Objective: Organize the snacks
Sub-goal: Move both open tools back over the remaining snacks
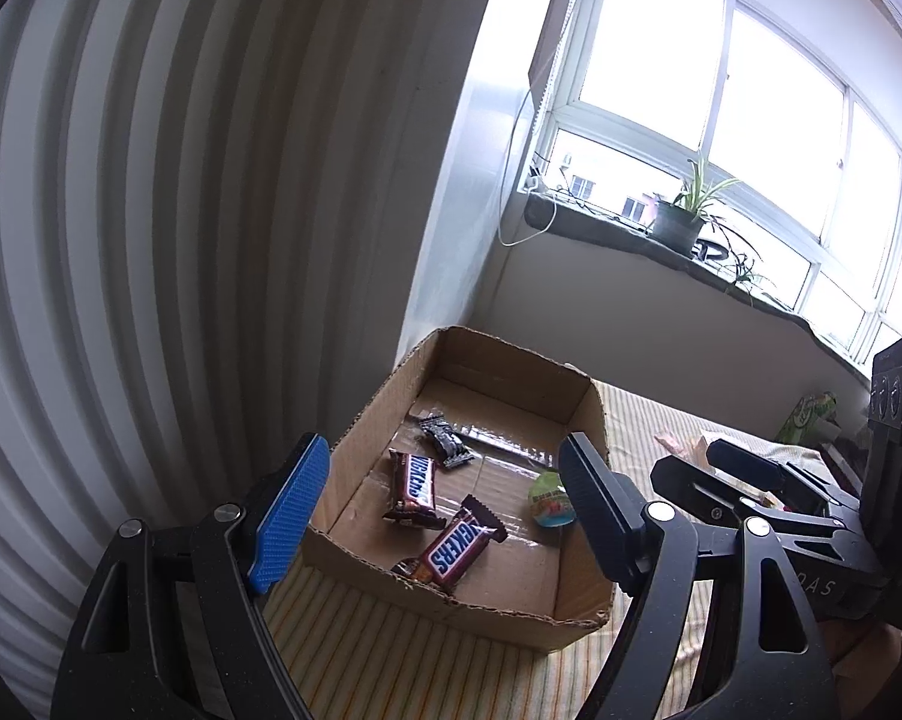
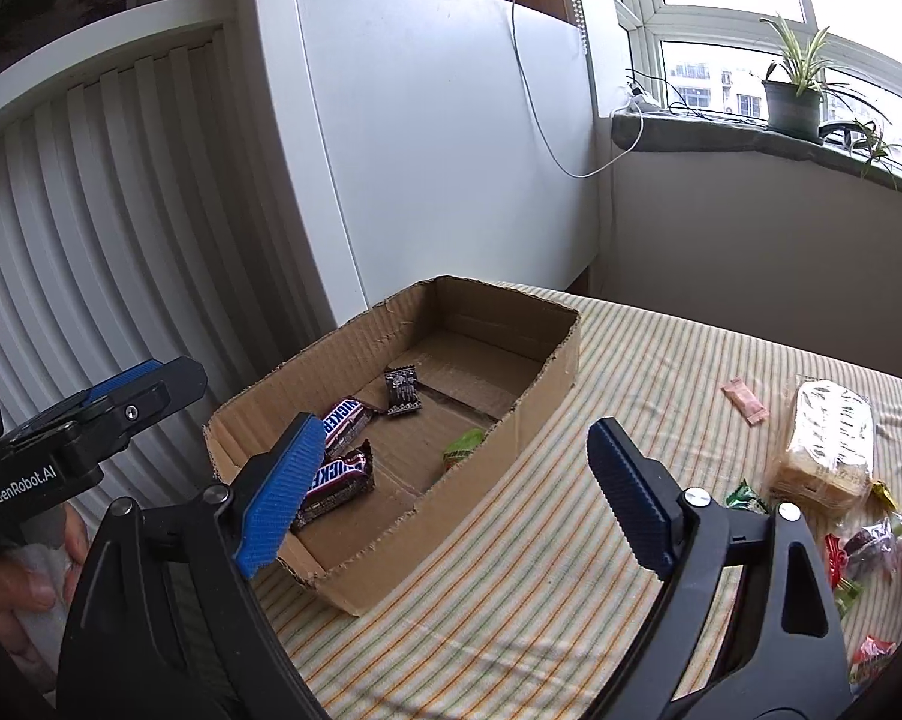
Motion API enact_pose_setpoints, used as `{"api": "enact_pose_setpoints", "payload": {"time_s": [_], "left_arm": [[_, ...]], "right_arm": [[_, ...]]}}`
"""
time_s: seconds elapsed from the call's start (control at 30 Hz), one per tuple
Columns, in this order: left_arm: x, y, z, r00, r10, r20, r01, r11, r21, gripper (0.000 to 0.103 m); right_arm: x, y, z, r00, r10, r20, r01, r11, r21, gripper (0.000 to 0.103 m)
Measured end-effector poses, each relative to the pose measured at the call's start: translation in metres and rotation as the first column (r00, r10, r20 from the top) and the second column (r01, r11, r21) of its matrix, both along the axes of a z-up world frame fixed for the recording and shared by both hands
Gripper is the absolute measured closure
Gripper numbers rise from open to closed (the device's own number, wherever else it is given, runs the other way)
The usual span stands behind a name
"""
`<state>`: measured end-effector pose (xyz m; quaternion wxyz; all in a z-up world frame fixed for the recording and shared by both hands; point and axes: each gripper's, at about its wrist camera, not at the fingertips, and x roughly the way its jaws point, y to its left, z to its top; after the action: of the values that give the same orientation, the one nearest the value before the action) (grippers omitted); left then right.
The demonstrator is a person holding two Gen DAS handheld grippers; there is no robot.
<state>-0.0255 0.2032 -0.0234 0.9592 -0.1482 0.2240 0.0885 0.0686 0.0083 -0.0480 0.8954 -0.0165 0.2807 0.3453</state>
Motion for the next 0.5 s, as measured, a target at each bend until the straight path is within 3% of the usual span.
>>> {"api": "enact_pose_setpoints", "payload": {"time_s": [0.3, 0.5], "left_arm": [[0.013, -0.058, 0.013, 0.995, -0.099, -0.012, 0.099, 0.993, 0.063, 0.024], [0.024, -0.122, 0.022, 0.975, -0.221, -0.012, 0.221, 0.968, 0.116, 0.024]], "right_arm": [[-0.002, -0.095, -0.007, 0.99, -0.142, -0.019, 0.142, 0.989, 0.038, 0.011], [-0.01, -0.192, -0.012, 0.952, -0.307, -0.017, 0.307, 0.95, 0.055, 0.011]]}}
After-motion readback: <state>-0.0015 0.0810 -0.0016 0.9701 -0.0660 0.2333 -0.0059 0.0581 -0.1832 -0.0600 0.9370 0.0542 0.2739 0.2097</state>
